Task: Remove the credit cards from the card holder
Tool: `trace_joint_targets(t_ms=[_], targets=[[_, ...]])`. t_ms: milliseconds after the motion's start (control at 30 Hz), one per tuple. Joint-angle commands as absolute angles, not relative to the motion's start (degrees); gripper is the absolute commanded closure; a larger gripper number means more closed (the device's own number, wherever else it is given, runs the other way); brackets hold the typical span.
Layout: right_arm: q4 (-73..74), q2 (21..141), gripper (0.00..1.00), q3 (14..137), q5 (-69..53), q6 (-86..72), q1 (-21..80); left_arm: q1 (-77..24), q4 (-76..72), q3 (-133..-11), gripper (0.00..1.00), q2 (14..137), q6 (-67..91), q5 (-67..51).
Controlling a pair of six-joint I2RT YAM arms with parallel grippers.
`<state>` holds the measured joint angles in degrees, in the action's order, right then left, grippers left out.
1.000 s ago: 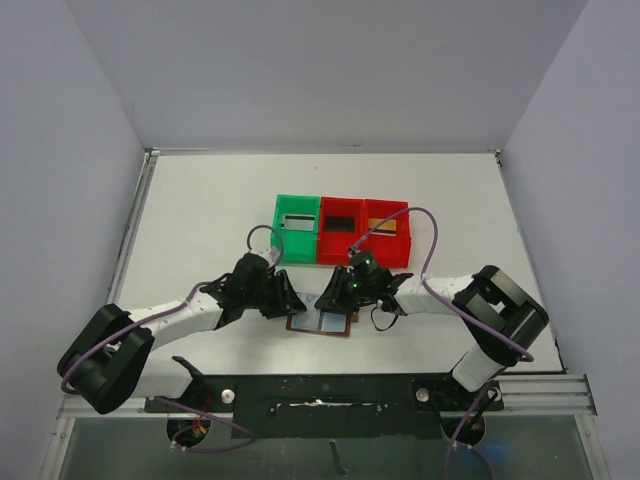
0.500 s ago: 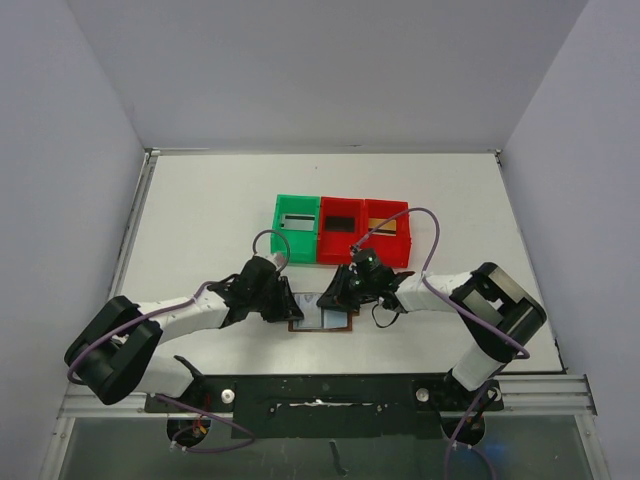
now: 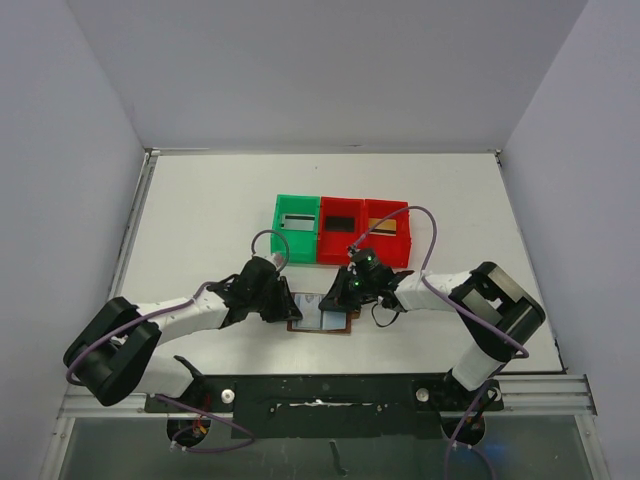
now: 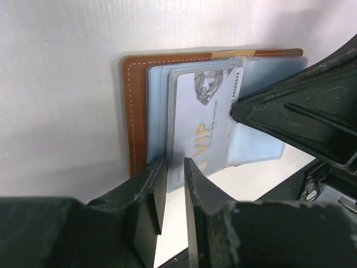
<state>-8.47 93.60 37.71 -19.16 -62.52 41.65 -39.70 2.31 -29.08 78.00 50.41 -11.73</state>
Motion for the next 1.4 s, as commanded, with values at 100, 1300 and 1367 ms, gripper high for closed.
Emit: trace_joint_targets(t_ms=[100,1300,1367], targets=[[-7.70,91.29,1.00,38.55,-20.09,-61.12,40.68,-39.95,3.86,-29.98,0.82,76.82,50.35,-8.87],[-6.52,92.01,1.00,37.88,-20.75,-61.07,38.66,-39.91,-6.27,-33.04,0.66,72.14,49.96,-13.68],[-5.88,91.94,1.00,37.80,-19.57,-61.65,38.68,-39.91,-5.84,-33.28,0.67,74.31,49.36,-13.34]])
